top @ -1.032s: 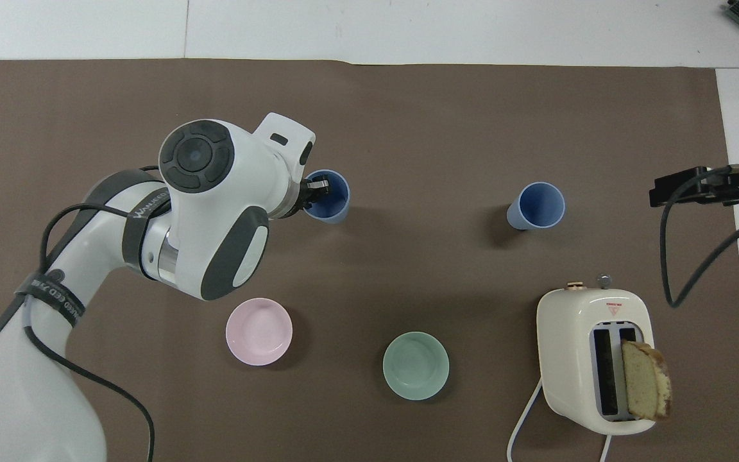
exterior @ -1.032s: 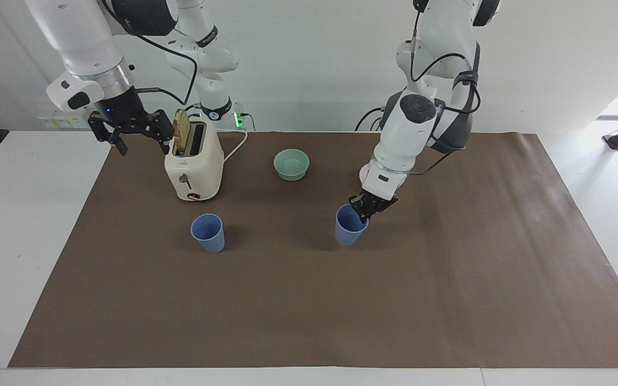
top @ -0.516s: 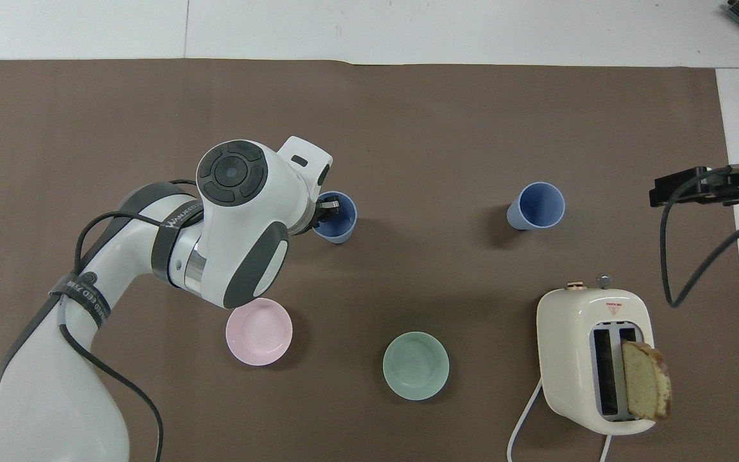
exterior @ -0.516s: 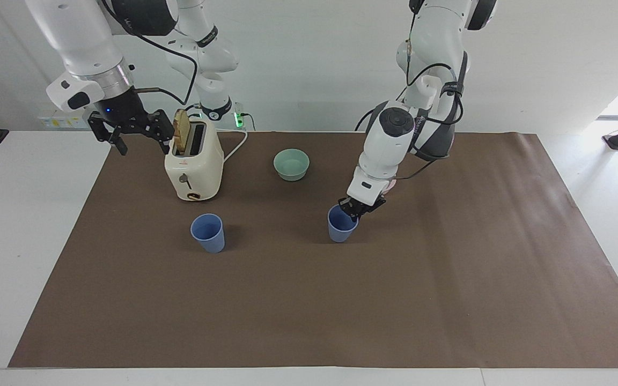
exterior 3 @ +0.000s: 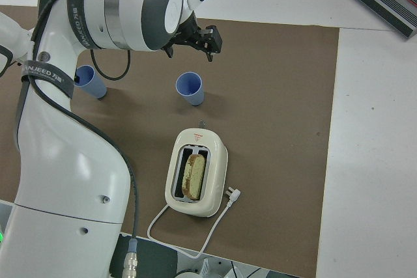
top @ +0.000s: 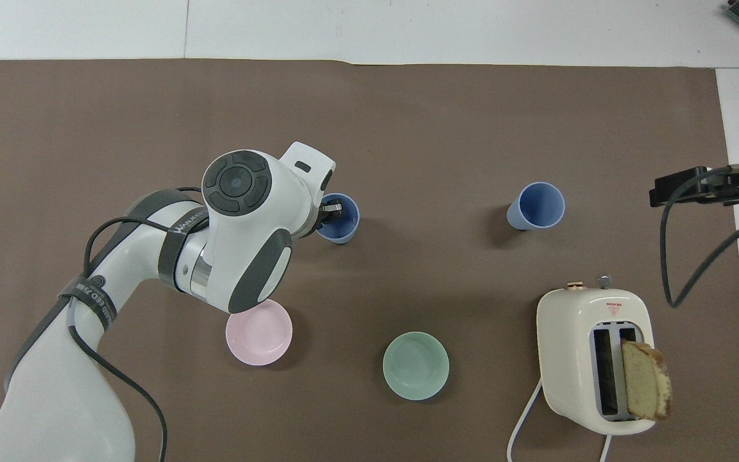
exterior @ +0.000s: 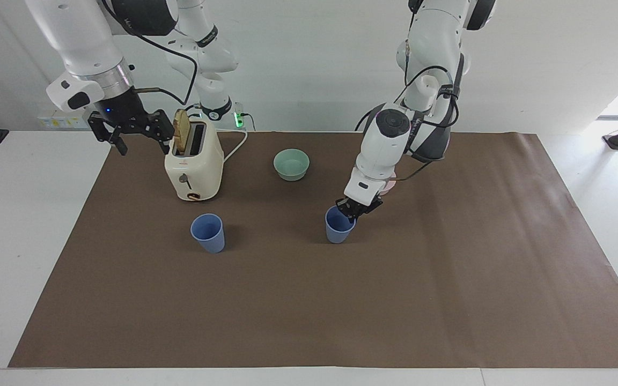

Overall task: Stack blue cups with both arms
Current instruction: 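Set the blue cup down and open the left gripper, then retract the left gripper while the right gripper reaches the other cup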

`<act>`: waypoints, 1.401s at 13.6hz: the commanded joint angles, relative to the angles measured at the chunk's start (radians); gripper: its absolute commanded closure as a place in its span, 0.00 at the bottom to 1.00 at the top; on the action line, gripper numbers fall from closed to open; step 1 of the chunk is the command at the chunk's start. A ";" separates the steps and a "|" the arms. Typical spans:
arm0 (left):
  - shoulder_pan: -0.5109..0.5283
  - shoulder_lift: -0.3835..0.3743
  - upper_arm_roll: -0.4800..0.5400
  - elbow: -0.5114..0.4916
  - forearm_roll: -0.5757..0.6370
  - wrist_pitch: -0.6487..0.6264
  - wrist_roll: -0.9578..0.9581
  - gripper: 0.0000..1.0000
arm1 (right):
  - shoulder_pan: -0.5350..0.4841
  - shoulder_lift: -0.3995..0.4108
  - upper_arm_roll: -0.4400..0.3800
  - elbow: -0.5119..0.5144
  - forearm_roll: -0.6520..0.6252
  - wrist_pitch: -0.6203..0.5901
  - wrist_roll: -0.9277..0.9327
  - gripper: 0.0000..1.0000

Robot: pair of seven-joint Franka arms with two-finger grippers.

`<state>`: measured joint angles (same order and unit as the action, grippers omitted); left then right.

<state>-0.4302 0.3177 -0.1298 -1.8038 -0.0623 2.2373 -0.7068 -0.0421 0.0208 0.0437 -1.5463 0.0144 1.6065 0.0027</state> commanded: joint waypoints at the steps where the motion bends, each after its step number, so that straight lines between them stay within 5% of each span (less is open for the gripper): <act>1: -0.019 -0.009 0.015 -0.020 0.019 0.022 -0.010 0.46 | -0.007 -0.015 0.002 -0.015 0.019 -0.002 0.011 0.00; 3: -0.015 -0.009 0.016 -0.016 0.019 0.022 -0.010 0.10 | -0.007 -0.015 0.002 -0.015 0.019 -0.002 0.010 0.00; 4: -0.013 -0.011 0.019 -0.009 0.019 0.013 -0.008 0.00 | -0.007 -0.016 0.004 -0.015 0.019 0.000 0.008 0.00; 7: 0.025 -0.045 0.025 0.004 0.038 -0.030 0.000 0.00 | -0.004 -0.031 0.005 -0.040 0.019 -0.005 0.006 0.00; 14: 0.209 -0.184 0.024 0.001 0.075 -0.200 0.298 0.00 | 0.002 -0.070 0.007 -0.337 0.019 0.180 0.002 0.00; 19: 0.332 -0.253 0.024 0.001 0.067 -0.312 0.530 0.00 | 0.068 0.023 0.007 -0.429 0.019 0.367 0.017 0.00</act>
<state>-0.1391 0.1004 -0.0953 -1.7845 -0.0066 1.9618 -0.2464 0.0111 0.0256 0.0513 -1.9571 0.0170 1.9154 0.0070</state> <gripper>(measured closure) 0.000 0.000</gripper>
